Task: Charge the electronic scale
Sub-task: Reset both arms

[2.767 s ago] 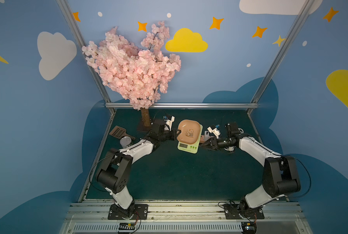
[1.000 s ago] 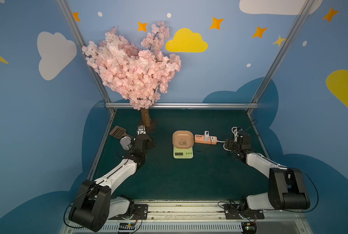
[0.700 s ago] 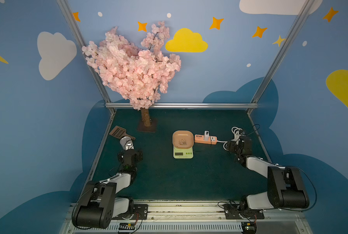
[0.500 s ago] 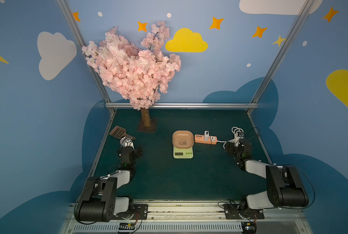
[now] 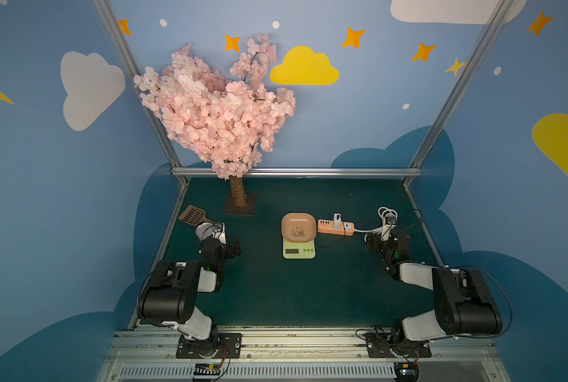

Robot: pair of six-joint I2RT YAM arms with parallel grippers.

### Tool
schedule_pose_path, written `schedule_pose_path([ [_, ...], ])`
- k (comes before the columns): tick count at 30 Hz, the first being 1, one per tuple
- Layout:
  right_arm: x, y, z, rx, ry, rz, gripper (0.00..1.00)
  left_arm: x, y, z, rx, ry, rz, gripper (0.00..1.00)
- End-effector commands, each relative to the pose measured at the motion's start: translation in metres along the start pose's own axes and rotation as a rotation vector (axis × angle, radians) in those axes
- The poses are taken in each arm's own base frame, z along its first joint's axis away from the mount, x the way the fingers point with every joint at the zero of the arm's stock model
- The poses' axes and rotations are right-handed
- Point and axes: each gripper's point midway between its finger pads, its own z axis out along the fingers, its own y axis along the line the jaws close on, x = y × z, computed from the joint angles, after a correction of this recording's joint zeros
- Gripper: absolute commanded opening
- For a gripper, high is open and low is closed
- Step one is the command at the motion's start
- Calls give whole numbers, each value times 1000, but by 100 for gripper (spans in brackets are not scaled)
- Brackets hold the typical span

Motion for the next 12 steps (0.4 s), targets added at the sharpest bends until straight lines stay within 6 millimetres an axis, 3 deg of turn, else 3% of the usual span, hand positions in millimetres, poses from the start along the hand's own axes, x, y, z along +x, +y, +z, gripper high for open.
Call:
schedule_pose_path([
  [1, -15, 3, 0, -8, -40, -12, 95, -34, 11, 4, -74, -87, -42, 100],
  [6, -15, 4, 0, -7, -41, -14, 95, -32, -17, 2, 81, -100, 35, 100],
  [12, -15, 3, 0, -5, -45, -13, 95, -32, -13, 2, 72, -107, 18, 100],
])
